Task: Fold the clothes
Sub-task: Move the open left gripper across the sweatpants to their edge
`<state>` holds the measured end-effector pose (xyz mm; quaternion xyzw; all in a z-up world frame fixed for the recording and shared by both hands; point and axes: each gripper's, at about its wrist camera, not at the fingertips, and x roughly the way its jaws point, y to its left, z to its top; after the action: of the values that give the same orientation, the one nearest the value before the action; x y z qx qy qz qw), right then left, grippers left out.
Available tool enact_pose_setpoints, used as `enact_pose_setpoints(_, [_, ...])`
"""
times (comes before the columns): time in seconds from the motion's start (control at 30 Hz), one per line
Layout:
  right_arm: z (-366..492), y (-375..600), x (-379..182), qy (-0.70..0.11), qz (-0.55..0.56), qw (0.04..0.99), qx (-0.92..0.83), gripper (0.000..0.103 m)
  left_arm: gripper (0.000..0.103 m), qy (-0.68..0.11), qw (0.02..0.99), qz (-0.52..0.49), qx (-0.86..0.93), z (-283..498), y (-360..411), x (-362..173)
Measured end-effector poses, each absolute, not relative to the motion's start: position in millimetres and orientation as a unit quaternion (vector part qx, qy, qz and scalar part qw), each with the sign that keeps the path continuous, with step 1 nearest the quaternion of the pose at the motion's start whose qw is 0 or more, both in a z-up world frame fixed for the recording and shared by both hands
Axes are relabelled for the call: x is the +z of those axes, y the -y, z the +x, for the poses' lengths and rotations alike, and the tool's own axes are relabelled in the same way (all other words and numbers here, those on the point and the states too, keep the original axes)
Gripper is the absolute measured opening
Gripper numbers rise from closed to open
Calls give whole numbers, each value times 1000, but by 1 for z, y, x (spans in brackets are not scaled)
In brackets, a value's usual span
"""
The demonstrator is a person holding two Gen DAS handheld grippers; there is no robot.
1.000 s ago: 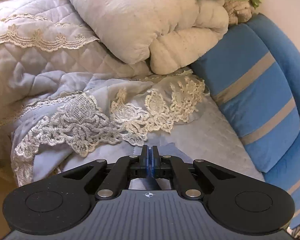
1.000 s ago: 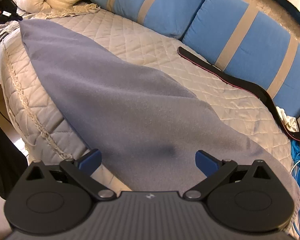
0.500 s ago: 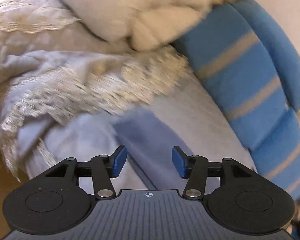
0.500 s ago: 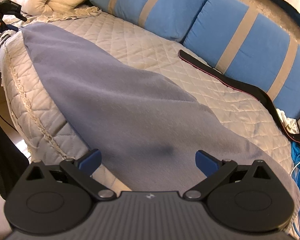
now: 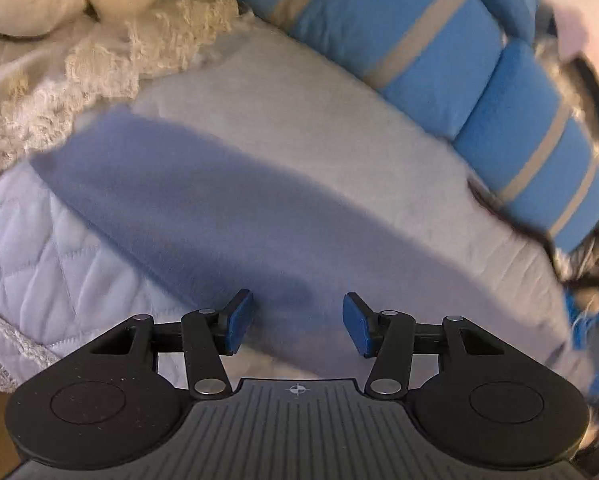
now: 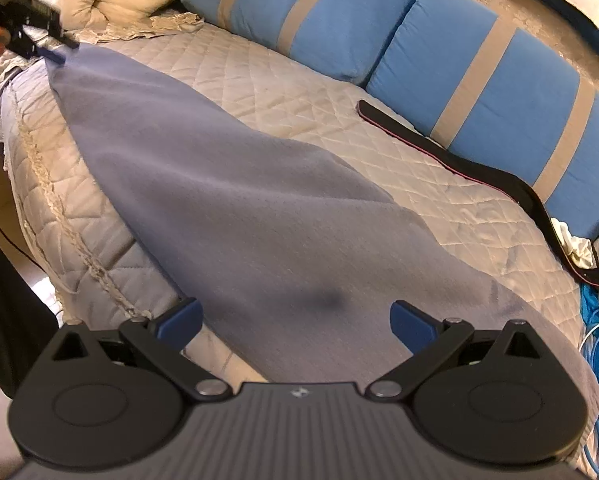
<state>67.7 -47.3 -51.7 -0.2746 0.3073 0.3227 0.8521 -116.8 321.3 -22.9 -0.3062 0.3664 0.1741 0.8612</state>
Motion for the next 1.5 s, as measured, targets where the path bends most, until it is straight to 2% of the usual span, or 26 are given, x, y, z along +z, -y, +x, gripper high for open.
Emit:
enact_pose_setpoints(0.13, [68,51,-50,-306,-269,854,323,103,48,-422,872,-194,156,-109,-299,-17])
enact_pose_setpoints(0.3, [67,52,-48,-304,-268,855,325,103,52,-525,841,12,129,-84,-254,-14])
enact_pose_setpoints(0.37, [66,51,-47,-302,-268,854,327,103,51,-534,835,49,123,-78,-242,-6])
enact_pose_setpoints(0.5, [62,51,-45,-299,-266,853,334,103,52,-479,873,18,88,-70,-220,20])
enact_pose_setpoints(0.6, [60,49,-46,-300,-269,851,338,103,52,-463,880,23,104,-59,-199,20])
enact_pose_setpoints(0.83, [56,48,-46,-300,-267,849,344,103,52,-528,832,128,113,-29,-166,-13])
enact_pose_setpoints(1.03, [56,48,-43,-300,-262,850,345,103,52,-577,803,122,86,-20,-165,-2])
enact_pose_setpoints(1.2, [57,48,-45,-311,-247,852,342,103,52,-520,848,80,62,-24,-146,37])
enact_pose_setpoints(1.3, [59,50,-49,-321,-210,865,324,103,54,-453,890,40,46,-17,-125,59])
enact_pose_setpoints(1.37, [60,49,-50,-317,-190,876,311,103,58,-409,911,17,44,-5,-109,66])
enact_pose_setpoints(1.5, [65,46,-47,-284,-180,900,278,103,59,-344,938,-14,41,36,-76,65])
